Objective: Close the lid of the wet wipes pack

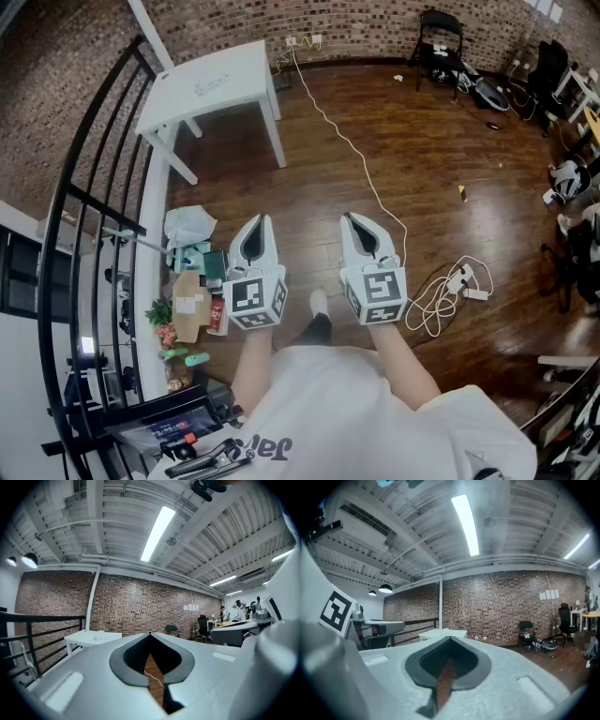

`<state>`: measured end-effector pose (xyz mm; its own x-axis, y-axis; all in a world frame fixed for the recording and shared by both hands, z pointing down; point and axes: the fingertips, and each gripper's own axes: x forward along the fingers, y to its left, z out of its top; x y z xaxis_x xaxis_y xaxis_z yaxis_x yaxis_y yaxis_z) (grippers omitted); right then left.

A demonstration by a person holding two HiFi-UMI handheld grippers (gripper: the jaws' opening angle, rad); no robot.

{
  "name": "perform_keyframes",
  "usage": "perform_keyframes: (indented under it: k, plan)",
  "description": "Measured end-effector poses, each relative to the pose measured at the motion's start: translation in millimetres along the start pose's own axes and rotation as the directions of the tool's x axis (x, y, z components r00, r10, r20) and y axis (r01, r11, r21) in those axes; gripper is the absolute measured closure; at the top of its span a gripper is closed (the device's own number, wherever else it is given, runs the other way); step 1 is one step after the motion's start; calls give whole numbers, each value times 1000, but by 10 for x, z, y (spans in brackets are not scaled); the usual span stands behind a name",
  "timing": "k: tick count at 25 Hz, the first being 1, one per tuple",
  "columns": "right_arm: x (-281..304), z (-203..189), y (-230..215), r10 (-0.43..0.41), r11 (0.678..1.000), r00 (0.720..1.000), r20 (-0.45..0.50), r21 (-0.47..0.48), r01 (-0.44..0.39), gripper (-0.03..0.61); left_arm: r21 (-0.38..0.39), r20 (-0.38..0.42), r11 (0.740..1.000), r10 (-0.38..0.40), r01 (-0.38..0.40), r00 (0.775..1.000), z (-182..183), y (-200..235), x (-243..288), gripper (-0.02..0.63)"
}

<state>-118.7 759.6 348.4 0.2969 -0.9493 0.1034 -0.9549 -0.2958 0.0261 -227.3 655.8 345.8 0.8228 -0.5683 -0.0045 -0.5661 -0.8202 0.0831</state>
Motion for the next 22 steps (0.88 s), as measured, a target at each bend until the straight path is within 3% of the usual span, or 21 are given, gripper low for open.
perform_keyframes:
  k: [8, 13, 17, 22]
  plan:
    - [1314, 296, -201, 74, 997, 997, 14, -30, -74, 588, 17, 7, 999, -28, 28, 1000, 254, 334, 1234, 598]
    - [1811, 57, -391, 99, 995, 994, -56, -3, -99, 588, -26, -53, 999, -39, 38, 998, 110, 497, 1715, 598]
    - [2423, 58, -557, 147, 989, 988, -56, 11, -147, 588, -24, -61, 998, 60, -62, 996, 40, 818, 2081, 598]
    - [3360, 299, -631, 299, 954, 954, 0, -20, -299, 588, -39, -36, 977, 209, -211, 977, 60, 1246, 2734, 598]
